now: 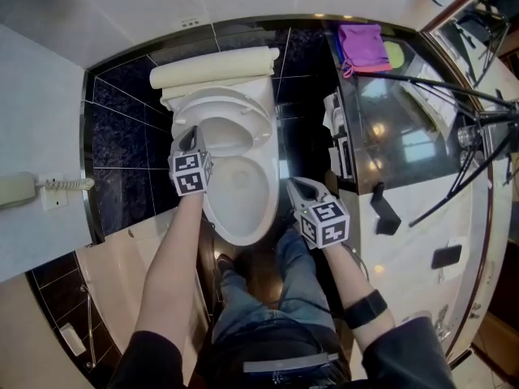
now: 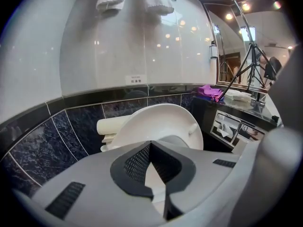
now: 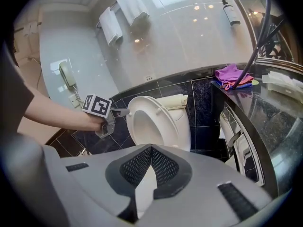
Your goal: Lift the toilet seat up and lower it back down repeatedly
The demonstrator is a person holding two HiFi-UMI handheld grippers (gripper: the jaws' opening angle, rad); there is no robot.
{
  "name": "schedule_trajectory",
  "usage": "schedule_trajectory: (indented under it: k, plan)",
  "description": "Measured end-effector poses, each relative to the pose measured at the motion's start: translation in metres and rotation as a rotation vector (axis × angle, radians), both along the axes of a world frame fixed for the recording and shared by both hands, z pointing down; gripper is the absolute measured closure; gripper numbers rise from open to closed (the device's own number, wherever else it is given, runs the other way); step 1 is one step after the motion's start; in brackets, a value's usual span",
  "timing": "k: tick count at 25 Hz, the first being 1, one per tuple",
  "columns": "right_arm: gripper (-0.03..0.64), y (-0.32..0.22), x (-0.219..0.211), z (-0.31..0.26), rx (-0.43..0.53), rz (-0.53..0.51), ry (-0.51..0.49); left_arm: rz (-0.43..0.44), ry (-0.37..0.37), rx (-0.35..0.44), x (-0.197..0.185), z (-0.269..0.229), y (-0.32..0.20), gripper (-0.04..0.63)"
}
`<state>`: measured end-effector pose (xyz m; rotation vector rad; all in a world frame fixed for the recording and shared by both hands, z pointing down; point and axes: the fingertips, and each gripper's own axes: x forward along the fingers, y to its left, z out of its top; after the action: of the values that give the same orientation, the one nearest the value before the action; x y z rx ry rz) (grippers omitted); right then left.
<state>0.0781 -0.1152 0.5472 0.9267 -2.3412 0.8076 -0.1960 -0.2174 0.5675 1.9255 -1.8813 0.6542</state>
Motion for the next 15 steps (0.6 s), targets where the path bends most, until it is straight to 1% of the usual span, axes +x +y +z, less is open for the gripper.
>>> schedule_trajectory:
  k: [9, 15]
  plan:
    - [0.601, -0.003, -0.007, -0.011, 0.027, -0.009, 0.000, 0.022, -0.002, -0.015, 0.005, -0.009, 0.027, 0.600]
    - [0.601, 0.001, -0.019, -0.030, 0.067, -0.024, 0.008, 0.073, -0.009, -0.007, 0.015, -0.044, 0.064, 0.600]
